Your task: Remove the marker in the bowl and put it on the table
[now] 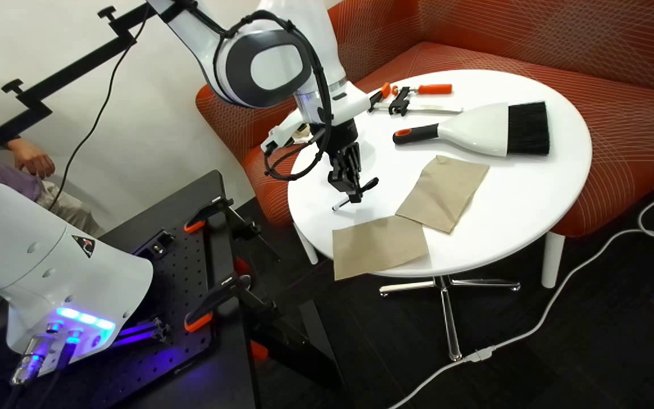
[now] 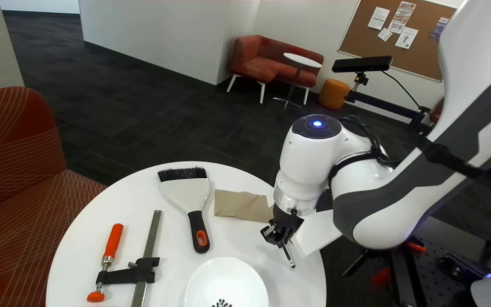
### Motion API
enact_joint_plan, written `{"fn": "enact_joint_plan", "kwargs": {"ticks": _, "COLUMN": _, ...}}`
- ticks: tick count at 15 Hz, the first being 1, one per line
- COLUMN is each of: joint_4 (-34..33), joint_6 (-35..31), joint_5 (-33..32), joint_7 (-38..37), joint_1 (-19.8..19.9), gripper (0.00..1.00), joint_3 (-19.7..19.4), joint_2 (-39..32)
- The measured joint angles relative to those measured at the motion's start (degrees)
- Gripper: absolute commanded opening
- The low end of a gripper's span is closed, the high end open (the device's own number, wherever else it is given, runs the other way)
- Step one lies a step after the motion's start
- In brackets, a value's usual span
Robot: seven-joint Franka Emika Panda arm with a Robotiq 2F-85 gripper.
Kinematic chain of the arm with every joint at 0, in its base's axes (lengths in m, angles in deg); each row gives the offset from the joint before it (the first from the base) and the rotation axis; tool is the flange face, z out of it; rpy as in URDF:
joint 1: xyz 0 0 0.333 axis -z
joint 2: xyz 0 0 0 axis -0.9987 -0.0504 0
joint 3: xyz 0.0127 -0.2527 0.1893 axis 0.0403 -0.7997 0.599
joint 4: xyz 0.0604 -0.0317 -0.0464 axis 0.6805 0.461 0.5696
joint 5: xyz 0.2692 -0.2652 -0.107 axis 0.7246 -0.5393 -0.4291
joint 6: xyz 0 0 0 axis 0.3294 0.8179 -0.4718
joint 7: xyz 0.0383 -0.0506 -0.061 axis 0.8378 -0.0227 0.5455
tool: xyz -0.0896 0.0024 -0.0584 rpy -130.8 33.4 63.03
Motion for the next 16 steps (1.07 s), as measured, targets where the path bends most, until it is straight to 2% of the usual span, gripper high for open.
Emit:
{"fn": "enact_joint_plan", "kwargs": {"ticks": 8, "joint_4": -0.13, "joint_6": 0.13, "joint_5": 5.5, "joint_7": 0.0, "joint_1": 0.99, "gripper": 0.03, "joint_3": -0.01, "joint_2": -0.15}}
{"fn": "enact_joint_plan", "kwargs": {"ticks": 9, "joint_4": -0.12, "joint_6": 0.16, "joint_5": 6.1, "joint_7": 0.0, "joint_1": 1.2, "gripper": 0.37, "joint_3": 0.0, "joint_2": -0.16}}
{"fn": "enact_joint_plan", "kwargs": {"ticks": 10, "joint_4": -0.12, "joint_6": 0.21, "joint_5": 6.65, "joint_7": 0.0, "joint_1": 1.39, "gripper": 0.38, "joint_3": 0.0, "joint_2": -0.17}}
{"fn": "enact_joint_plan", "kwargs": {"ticks": 11, "joint_4": -0.12, "joint_6": 0.25, "joint_5": 7.19, "joint_7": 0.0, "joint_1": 1.57, "gripper": 0.43, "joint_3": 0.0, "joint_2": -0.18}}
{"fn": "enact_joint_plan", "kwargs": {"ticks": 16, "joint_4": -0.08, "joint_6": 0.24, "joint_5": 7.96, "joint_7": -0.11, "joint_1": 1.73, "gripper": 0.82, "joint_3": -0.23, "joint_2": -0.6}}
